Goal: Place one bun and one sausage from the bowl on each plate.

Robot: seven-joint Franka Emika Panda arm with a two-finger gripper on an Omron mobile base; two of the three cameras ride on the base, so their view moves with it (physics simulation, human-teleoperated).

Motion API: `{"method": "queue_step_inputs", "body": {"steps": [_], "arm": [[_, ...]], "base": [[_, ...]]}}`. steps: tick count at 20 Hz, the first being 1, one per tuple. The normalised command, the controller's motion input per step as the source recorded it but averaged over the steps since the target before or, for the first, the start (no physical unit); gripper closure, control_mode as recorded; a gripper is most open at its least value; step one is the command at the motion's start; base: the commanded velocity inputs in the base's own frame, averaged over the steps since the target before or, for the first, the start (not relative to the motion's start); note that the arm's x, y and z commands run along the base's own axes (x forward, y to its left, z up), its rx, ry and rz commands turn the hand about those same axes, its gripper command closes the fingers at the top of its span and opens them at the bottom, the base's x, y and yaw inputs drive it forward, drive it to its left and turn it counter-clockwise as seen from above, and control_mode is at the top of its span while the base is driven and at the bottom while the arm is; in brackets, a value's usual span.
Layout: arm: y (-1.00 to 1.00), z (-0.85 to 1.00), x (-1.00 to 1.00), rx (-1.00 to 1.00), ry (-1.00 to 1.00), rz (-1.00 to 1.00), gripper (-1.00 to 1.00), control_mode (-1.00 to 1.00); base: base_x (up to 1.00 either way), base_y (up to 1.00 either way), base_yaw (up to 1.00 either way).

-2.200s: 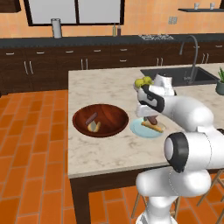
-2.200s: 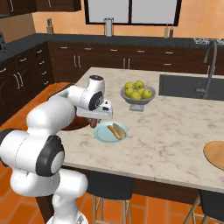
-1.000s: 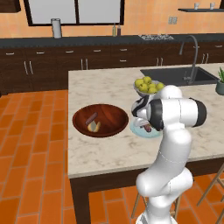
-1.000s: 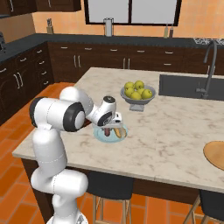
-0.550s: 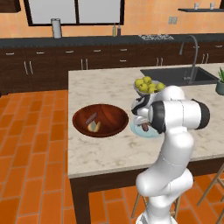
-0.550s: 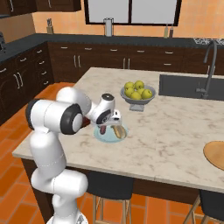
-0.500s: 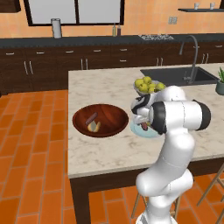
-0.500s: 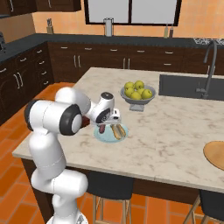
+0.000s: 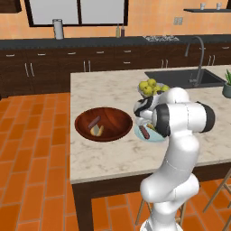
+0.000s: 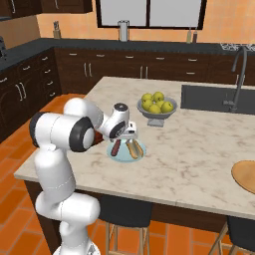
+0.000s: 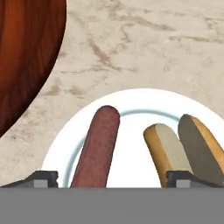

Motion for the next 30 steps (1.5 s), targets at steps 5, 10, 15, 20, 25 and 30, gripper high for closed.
{"method": "queue_step_inputs", "body": {"steps": [5,10,15,20,25,30], "arm": [[-0.13,0.69,-0.09,0.08,-0.33,0.00,-1.00,-1.00],[0.23,1.00,-0.14,-0.01,-0.11,0.03,-1.00,-1.00],[0.71,1.00,-0.03,-0.22,0.21,0.09,-1.00,-1.00],[0.99,1.00,-0.03,-0.17,0.60,0.20,-1.00,-1.00],[0.62,0.69,-0.29,0.00,0.55,-0.27,-1.00,-1.00],[0.04,-0.15,-0.76,0.08,0.00,-0.79,-1.00,-1.00]], "base": [[0.00,0.00,0.00],[0.00,0.00,0.00],[0.00,0.00,0.00],[0.00,0.00,0.00],[0.00,0.00,0.00],[0.00,0.00,0.00]]}}
